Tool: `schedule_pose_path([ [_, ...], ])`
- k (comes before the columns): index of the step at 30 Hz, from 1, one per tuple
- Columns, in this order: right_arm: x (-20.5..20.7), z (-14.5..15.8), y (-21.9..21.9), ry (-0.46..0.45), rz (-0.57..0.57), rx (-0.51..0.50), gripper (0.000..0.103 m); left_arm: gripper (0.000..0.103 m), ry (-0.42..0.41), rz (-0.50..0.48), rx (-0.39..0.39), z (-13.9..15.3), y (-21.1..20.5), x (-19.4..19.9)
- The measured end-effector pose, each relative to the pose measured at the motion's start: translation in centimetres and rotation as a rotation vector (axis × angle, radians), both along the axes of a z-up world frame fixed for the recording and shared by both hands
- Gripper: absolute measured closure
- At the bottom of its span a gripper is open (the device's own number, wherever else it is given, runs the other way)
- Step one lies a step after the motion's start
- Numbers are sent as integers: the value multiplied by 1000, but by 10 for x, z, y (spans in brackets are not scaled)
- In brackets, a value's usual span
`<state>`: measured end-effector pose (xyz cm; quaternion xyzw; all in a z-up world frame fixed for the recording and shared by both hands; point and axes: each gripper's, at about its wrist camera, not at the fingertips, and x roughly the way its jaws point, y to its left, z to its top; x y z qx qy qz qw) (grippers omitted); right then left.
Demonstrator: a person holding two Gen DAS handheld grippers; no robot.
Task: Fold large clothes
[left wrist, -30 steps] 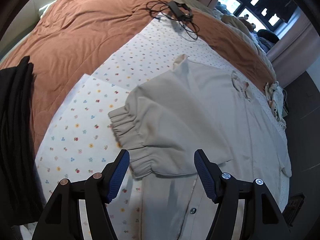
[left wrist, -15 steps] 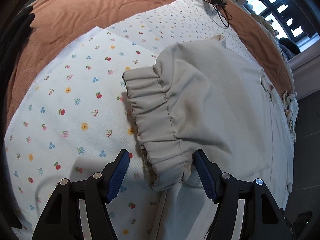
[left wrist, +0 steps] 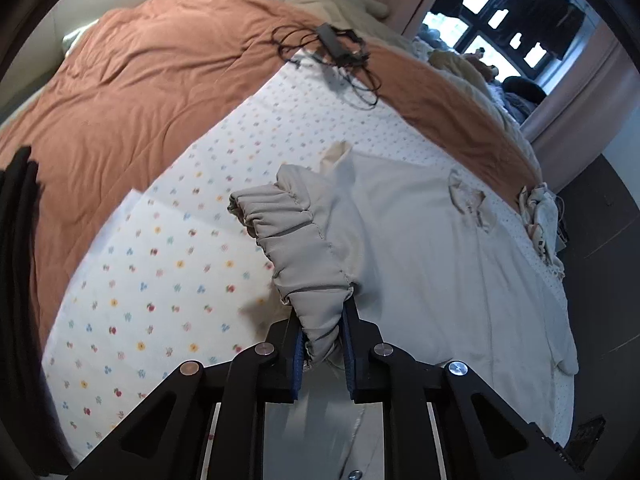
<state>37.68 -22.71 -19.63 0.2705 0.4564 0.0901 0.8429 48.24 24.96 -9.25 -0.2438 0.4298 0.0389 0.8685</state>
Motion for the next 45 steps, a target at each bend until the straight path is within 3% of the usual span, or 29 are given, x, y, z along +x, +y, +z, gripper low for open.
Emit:
schedule_pose_path([
  [2,-5,5,-10,-14,-11,62,61,88,-36,-32,11,26,-11,6],
  [8,-14,28,-30,-80,-60,18,61,89,-119,-144,54,90,-64,31],
  [16,-18,24,-54,-74,-114,7,61,89,-153,-325,101,116,-164,52],
  [24,-17,23,-70,-81,-138,13,61,87,-99,-467,150,82,-245,83],
  [29,-15,16,-80,-68,-161,16,61,85,-42,-526,132,50,-276,96],
  [32,-16,12,-86,-58,-171,13,61,71,-5,-561,71,34,-287,102],
  [33,-17,11,-87,-57,-172,11,61,61,5,-574,41,29,-289,103],
  [34,-17,11,-88,-57,-175,7,61,50,14,-579,20,25,-290,103],
  [36,-17,10,-90,-57,-183,4,61,41,19,-566,19,19,-286,102],
  [40,-14,5,-87,-43,-176,1,61,40,24,-523,23,13,-265,99],
  [45,-7,-2,-77,-25,-160,6,61,40,27,-418,83,5,-206,89],
])
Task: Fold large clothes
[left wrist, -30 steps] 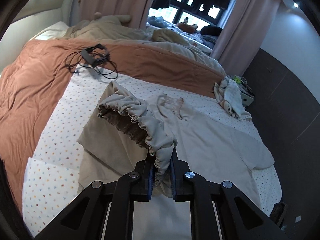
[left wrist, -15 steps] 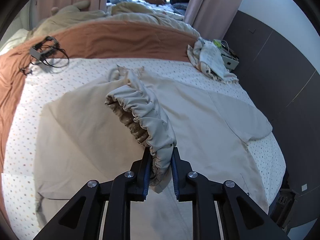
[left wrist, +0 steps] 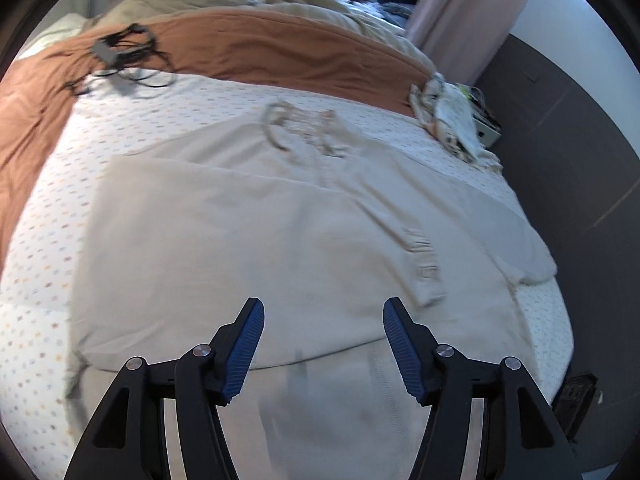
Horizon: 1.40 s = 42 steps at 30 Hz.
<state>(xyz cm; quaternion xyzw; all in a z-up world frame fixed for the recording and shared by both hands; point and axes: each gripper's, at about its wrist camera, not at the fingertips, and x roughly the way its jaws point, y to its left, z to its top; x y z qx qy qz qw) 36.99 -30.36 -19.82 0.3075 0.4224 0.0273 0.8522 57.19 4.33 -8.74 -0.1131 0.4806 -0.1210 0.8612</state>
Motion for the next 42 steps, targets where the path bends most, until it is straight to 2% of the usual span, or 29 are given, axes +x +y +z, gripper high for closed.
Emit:
schedule_pose_path([
  [8,23,3,21,10,28,-12,61,40,1,208,27,-16,118,-30],
  [12,38,11,32,0,61,-21,61,40,26,271,40,-33,160,-40],
  [16,61,16,52,15,116,-89,61,42,44,313,38,-54,193,-51],
  [21,92,14,67,52,167,-162,61,47,89,324,4,-88,212,-60],
  [26,118,14,71,89,197,-153,61,47,103,284,-35,-111,216,-61],
  [29,133,13,73,96,199,-193,61,52,113,281,14,-119,214,-57],
  [30,138,12,72,103,193,-200,61,57,114,281,23,-121,213,-56],
  [32,150,8,69,119,174,-198,64,58,99,279,27,-122,213,-55],
  [34,160,2,67,135,155,-223,64,69,90,277,31,-122,215,-54],
  [36,170,-4,66,150,145,-251,71,73,87,277,40,-124,216,-54],
  [38,179,-11,66,164,140,-262,79,75,83,284,41,-124,218,-55],
  [42,195,-20,63,171,141,-250,81,75,78,319,82,-123,221,-55],
])
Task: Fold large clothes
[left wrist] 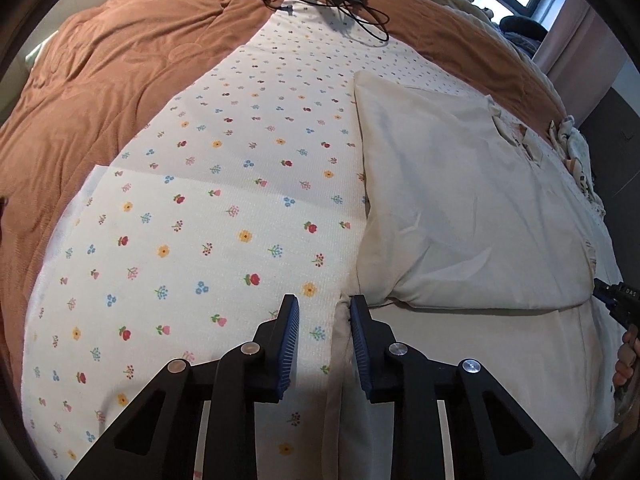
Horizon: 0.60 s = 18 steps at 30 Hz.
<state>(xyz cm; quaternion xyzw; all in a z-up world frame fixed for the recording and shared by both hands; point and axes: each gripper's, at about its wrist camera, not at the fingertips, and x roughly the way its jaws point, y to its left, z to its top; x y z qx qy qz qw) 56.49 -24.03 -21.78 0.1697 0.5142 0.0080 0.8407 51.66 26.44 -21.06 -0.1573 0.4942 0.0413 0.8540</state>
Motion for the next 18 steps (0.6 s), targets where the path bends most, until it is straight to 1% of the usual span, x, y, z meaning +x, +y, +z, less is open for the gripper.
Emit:
schedule_pose_path([
  [2,3,-2,0,13,2,9,81,75,4,21,-9,-1,2,0],
  [4,0,0,4,24,14,-8,81,75,12,33,-3,0,2,0],
  [6,-7,7,9,20,50,-37,80,74,21,39,3,2,0,-1],
  [8,-15,15,10,14,78,-54,80,74,24,58,-19,6,2,-4],
  [9,-20,21,8,11,89,-61,79,74,18,73,-23,10,4,-8],
  [10,-24,26,6,8,94,-64,76,74,7,88,-18,16,5,-12],
  [11,-30,33,2,0,98,-66,70,74,-2,101,-10,22,7,-16],
  [13,-41,48,-8,-28,98,-74,64,74,-14,105,-27,32,10,-23],
  [16,-58,70,-21,-59,98,-97,63,74,-24,100,-32,51,5,-31],
  [18,-70,84,-31,-70,96,-88,62,74,-41,94,-33,64,-1,-36],
])
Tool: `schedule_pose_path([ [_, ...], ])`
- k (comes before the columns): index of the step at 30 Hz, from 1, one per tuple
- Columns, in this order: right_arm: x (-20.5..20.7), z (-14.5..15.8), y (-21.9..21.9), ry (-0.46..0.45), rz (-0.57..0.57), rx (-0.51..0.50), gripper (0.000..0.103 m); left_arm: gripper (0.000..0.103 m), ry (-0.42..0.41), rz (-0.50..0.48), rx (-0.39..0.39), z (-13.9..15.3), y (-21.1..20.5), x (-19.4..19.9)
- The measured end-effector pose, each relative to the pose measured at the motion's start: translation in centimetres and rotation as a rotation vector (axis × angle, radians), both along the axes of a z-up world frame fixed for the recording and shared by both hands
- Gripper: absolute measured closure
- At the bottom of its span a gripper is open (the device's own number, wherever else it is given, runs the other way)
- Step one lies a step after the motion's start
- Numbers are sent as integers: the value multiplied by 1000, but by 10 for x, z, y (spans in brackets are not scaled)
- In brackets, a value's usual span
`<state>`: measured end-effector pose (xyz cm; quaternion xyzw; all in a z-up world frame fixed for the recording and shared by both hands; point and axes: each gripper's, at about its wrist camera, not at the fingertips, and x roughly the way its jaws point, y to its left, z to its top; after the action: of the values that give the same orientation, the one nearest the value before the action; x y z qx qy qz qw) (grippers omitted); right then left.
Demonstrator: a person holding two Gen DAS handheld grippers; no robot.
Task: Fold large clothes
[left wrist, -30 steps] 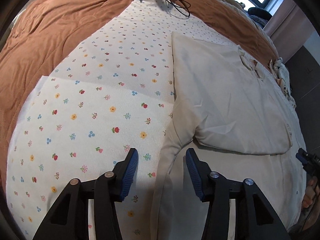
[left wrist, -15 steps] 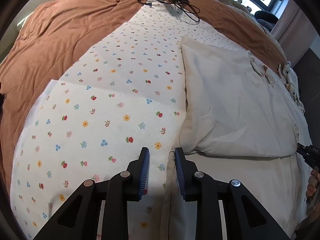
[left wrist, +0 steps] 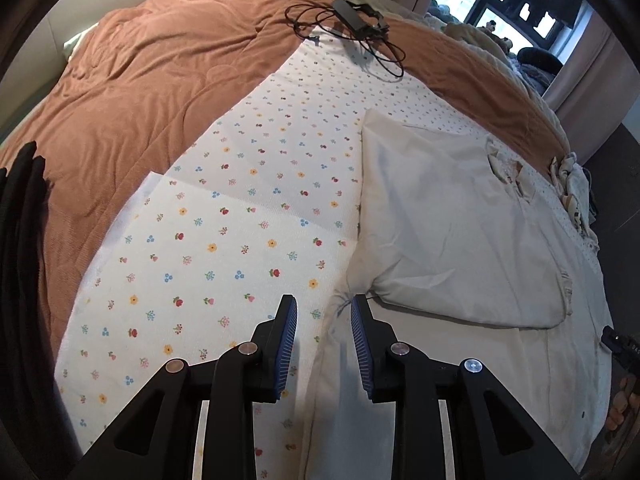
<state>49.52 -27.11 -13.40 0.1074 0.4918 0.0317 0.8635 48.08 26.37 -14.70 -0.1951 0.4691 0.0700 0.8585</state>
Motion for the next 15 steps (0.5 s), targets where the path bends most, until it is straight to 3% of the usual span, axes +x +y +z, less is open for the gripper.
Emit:
schedule_pose_path([
  [3,-16,22,-15,-10,3,13,61,69,-22,-8,-18,20,-12,-8],
  [7,-45,56,-35,-67,5,37,27,41,-85,-31,-20,48,-34,-22],
  [8,-52,64,-39,-82,4,30,19,40,-102,-36,-16,56,-41,-26],
  [15,-98,109,-77,-86,-56,8,15,39,-201,-83,-83,109,-79,-56],
])
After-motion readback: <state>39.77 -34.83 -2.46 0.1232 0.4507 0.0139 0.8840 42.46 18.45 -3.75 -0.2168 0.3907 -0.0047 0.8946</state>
